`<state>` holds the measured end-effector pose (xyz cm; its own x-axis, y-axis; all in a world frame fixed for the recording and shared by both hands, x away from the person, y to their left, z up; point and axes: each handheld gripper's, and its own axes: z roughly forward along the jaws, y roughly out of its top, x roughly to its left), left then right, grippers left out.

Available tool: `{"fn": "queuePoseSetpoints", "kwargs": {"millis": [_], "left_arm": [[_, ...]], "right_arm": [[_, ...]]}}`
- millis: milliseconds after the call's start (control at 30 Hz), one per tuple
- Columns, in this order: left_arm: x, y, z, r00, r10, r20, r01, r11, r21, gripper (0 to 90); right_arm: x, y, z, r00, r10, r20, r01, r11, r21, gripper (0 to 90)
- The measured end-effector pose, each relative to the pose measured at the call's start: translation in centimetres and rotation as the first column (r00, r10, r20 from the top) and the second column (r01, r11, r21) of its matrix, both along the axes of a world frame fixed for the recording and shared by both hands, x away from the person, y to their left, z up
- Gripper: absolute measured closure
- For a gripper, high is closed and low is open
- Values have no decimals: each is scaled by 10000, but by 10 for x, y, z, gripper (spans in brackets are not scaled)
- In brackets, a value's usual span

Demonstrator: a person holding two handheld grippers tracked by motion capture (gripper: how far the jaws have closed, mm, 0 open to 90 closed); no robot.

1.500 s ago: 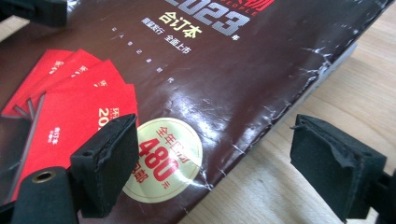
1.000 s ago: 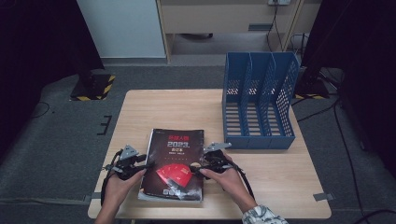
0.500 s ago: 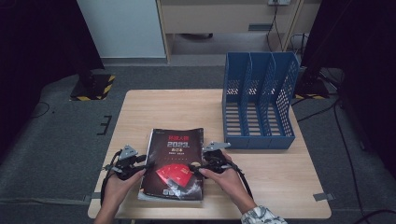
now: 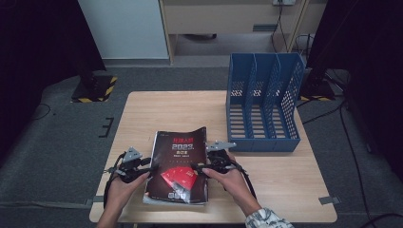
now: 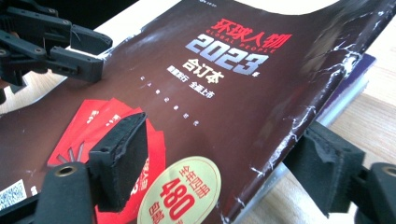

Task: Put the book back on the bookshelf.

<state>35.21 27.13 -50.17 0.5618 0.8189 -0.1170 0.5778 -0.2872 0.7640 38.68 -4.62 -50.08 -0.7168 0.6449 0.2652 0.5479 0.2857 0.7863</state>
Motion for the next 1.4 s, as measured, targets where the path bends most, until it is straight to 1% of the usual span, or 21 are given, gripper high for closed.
{"fn": "queuePoseSetpoints", "kwargs": {"millis": [200,300,400,567,600,633,700,767,800,867,900,933,1000,1033,1067,1200,1233,1300,1400], "left_arm": [[0,-1,0,10000,14,43,-14,10000,-2,505],[0,-2,0,10000,-3,47,3,10000,23,505],[0,-3,0,10000,-41,76,41,10000,36,505],[0,-4,0,9999,-128,82,127,9999,71,505],[0,-5,0,9999,-138,85,137,9999,55,505],[0,-5,0,9998,-150,87,149,9999,68,505],[0,-5,0,9998,-157,82,157,9998,78,505],[1,-5,0,9998,-163,73,162,9999,45,506],[1,-5,0,9998,-160,66,160,9999,36,506],[1,-5,0,9999,-146,68,146,9999,34,505],[1,-5,0,9999,-146,68,146,9999,34,505],[1,-5,0,9999,-141,94,141,9999,36,504],[1,-5,0,9999,-123,83,123,9999,20,504],[1,-5,0,9999,-123,83,123,9999,20,504],[1,-5,0,9999,-134,89,133,9999,17,504],[1,-5,-1,9999,-153,67,153,9999,-9,505],[1,-5,-1,9999,-158,64,158,9999,-15,504],[2,-5,-1,9998,-169,61,170,9999,-31,504],[3,-5,-2,9998,-210,-15,210,9993,-305,481]], "right_arm": [[6,8,3,9998,43,-181,-42,10000,15,277],[10,12,6,9996,104,-277,-108,9999,-135,283],[15,16,9,9994,143,-330,-156,9991,-387,299],[24,23,13,9985,77,-543,-104,9987,-496,318],[25,24,13,9987,100,-496,-127,9985,-535,321],[26,26,14,9983,80,-579,-111,9984,-548,329],[28,28,14,9985,92,-540,-125,9980,-619,333],[30,33,13,9984,170,-537,-213,9965,-810,351],[30,35,13,9980,150,-614,-203,9961,-860,353],[31,38,11,9983,202,-544,-257,9945,-1018,363],[31,38,11,9983,202,-544,-257,9945,-1018,363],[31,40,10,9977,204,-647,-278,9929,-1157,376],[32,40,9,9977,190,-645,-277,9901,-1374,406],[32,40,9,9977,190,-645,-277,9901,-1374,406],[33,40,9,9982,117,-595,-206,9882,-1517,469],[33,38,10,9991,-136,-401,67,9858,-1681,615],[34,37,11,9994,-155,-309,102,9864,-1640,646],[34,36,14,9993,-256,-286,211,9889,-1472,704],[33,35,20,9995,-316,-65,307,9929,-1153,781]]}}
